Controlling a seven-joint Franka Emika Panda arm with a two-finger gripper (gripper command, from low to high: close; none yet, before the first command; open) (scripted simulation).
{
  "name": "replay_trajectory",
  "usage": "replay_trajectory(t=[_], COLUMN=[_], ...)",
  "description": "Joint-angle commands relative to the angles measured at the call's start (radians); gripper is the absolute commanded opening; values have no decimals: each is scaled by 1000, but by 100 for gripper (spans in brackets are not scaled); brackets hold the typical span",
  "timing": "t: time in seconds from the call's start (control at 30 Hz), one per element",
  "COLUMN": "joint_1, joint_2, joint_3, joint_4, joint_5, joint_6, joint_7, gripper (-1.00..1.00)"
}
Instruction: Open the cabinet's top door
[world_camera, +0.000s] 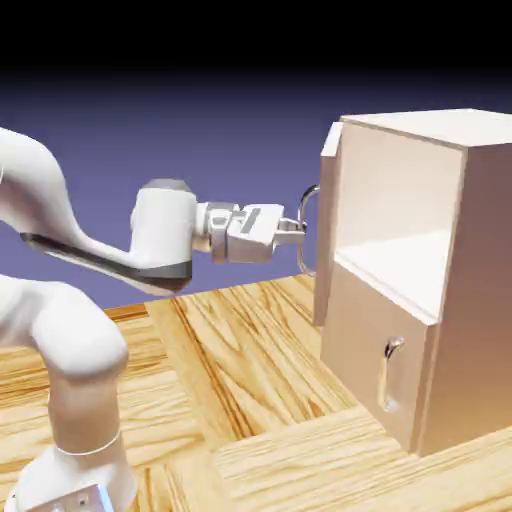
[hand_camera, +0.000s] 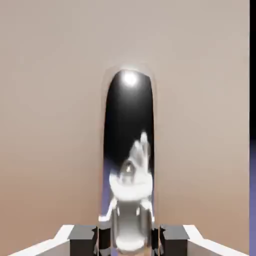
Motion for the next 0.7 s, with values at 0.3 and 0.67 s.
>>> replay_trajectory(t=[0.3,0.67], joint_1=[-212,-144], joint_2=[-68,24], joint_3=[329,664], joint_4=[-3,117], joint_5=[310,784], joint_6=[74,-327], joint_7=[-44,-135], gripper=[-100,-100])
